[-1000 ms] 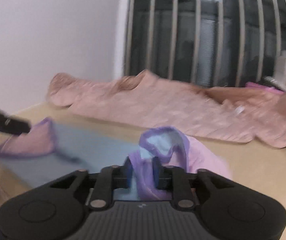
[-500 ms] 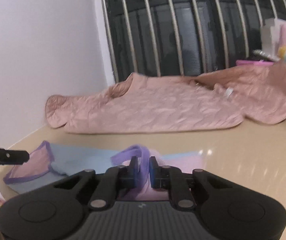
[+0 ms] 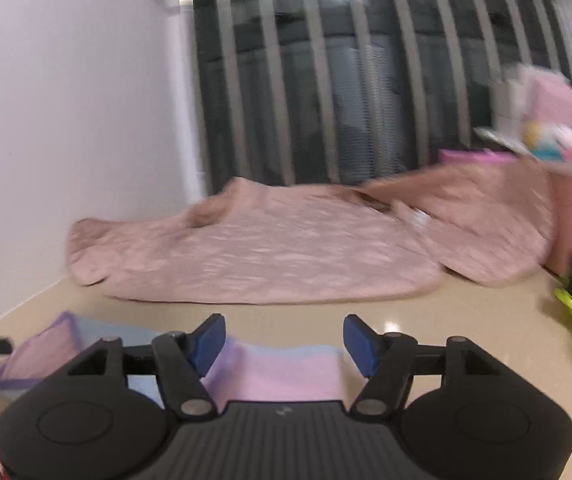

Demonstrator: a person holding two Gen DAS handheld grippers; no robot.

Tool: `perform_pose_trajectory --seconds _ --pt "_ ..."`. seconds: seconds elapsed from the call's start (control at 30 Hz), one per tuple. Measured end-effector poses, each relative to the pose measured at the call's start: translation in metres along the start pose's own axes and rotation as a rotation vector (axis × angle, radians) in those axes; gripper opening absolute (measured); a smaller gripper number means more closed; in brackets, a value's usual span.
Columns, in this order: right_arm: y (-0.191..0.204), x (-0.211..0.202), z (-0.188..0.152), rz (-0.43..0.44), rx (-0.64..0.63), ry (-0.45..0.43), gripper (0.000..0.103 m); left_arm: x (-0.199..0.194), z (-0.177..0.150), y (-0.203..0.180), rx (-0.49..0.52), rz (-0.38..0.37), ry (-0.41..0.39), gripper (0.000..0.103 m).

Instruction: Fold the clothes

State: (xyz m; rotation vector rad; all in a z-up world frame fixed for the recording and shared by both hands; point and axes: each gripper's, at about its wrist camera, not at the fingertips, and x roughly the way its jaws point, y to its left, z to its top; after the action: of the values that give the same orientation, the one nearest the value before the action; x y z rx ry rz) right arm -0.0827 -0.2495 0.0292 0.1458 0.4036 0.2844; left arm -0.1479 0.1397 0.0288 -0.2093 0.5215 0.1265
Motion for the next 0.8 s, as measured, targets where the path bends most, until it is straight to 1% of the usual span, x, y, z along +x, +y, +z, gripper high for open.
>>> perform_pose_trajectory --seconds 0.03,0.1,0.2,0.27,0.3,0.33,0.4,0.47,0.53,0.6,0.63,0.7,0.73,0.8 --pt "-0.008 -0.001 -0.003 -0.001 0.038 0.013 0.065 0.0 0.0 -0.003 0.01 -0.01 0.0 0.066" --pt "-0.022 -0.002 -0.009 -0.001 0.115 0.039 0.065 0.002 0.0 -0.008 0.022 -0.012 0.005 0.067" --pt "-0.024 0.002 -0.019 0.003 0.132 0.06 0.065 0.003 -0.001 -0.014 0.041 0.03 0.006 0.067" --pt "-0.019 0.003 -0.024 0.013 0.123 0.074 0.065 -0.001 -0.003 -0.019 0.067 0.075 -0.017 0.067" --pt "-0.016 0.005 -0.025 0.02 0.115 0.081 0.065 -0.003 -0.004 -0.023 0.084 0.092 -0.03 0.07" --pt "-0.013 0.007 -0.027 0.025 0.108 0.088 0.064 -0.005 -0.005 -0.026 0.098 0.087 -0.037 0.072" --pt "-0.007 0.01 -0.03 0.014 0.09 0.098 0.064 -0.005 -0.007 -0.029 0.105 0.068 -0.035 0.074" --pt "-0.002 0.011 -0.033 0.01 0.067 0.104 0.064 -0.003 -0.008 -0.029 0.108 0.078 -0.02 0.075" --pt "0.001 0.01 -0.03 -0.005 0.04 0.1 0.064 -0.002 -0.009 -0.028 0.11 0.106 -0.006 0.075" --pt "0.003 0.007 -0.019 -0.005 -0.004 0.081 0.064 -0.005 -0.01 -0.025 0.098 0.136 0.002 0.075" --pt "0.007 0.008 -0.007 0.011 -0.049 0.071 0.064 -0.007 -0.012 -0.023 0.085 0.149 0.0 0.075" --pt "0.021 0.018 0.021 0.094 -0.162 0.093 0.065 -0.011 -0.015 -0.019 0.04 0.192 -0.003 0.075" --pt "0.035 0.03 0.037 0.171 -0.243 0.139 0.065 -0.013 -0.017 -0.017 0.01 0.204 -0.007 0.075" --pt "0.065 0.055 0.059 0.322 -0.374 0.189 0.065 -0.015 -0.021 -0.015 -0.036 0.216 -0.009 0.074"
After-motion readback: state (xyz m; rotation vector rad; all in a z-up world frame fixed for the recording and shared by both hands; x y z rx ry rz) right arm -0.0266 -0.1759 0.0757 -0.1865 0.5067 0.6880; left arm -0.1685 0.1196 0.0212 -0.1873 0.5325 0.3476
